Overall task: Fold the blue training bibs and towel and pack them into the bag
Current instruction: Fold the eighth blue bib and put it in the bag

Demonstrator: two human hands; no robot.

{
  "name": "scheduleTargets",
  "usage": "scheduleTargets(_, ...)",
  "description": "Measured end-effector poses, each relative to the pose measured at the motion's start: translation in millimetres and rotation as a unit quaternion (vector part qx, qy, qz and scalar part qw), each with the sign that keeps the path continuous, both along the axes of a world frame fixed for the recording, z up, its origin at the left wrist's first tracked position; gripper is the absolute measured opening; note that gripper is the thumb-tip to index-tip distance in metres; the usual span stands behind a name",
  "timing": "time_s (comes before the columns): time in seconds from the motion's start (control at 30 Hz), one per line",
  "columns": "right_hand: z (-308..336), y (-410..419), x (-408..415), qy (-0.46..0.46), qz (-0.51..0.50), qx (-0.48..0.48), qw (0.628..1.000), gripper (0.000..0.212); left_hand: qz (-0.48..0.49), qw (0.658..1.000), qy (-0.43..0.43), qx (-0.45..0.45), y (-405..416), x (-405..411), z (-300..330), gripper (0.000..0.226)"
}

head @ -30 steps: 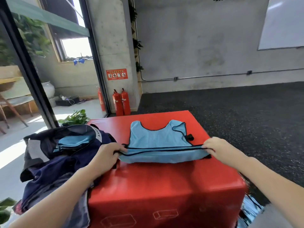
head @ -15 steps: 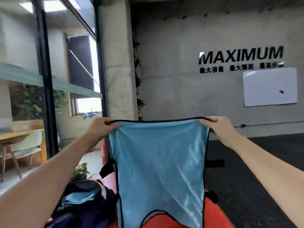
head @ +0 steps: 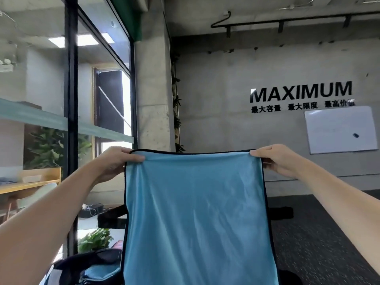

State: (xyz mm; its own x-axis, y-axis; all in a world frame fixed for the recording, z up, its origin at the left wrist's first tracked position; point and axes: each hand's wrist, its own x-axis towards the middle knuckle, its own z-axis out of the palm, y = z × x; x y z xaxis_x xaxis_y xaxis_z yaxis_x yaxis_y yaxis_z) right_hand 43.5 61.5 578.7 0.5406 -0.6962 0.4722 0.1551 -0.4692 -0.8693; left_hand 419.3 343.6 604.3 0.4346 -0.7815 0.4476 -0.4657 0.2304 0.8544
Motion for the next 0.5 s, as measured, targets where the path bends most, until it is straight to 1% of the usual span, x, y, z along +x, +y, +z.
scheduleTargets(0.13, -5, -6, -4, 0.021, 0.014, 0.002, 1.000, 0.025, -0.067, 0.996, 0.063, 0.014, 7, 1, -4, 0.035)
scheduleTargets(0.23, -9, -9, -9, 0.036, 0.045, 0.009, 0.998, 0.027, -0.106, 0.991, 0.082, 0.009, 10, 3, -9, 0.028)
scheduleTargets(0.27, -11, -11, -11, 0.038, 0.053, 0.013, 0.998, 0.027, -0.118, 0.989, 0.083, 0.006, 11, 5, -11, 0.034)
scheduleTargets(0.33, -13, -14, -12, 0.041, 0.061, 0.019, 0.997, 0.027, -0.129, 0.989, 0.075, 0.012, 12, 9, -15, 0.056)
scheduleTargets(0.37, -14, -16, -13, 0.044, 0.062, 0.022, 0.997, 0.026, -0.132, 0.989, 0.067, 0.021, 13, 10, -16, 0.055)
scheduleTargets(0.47, -16, -21, -13, 0.051, 0.059, 0.024, 0.997, 0.025, -0.133, 0.988, 0.066, 0.039, 13, 8, -18, 0.009)
scheduleTargets(0.5, -17, -22, -12, 0.051, 0.060, 0.024, 0.997, 0.026, -0.124, 0.990, 0.063, 0.037, 12, 8, -18, 0.007)
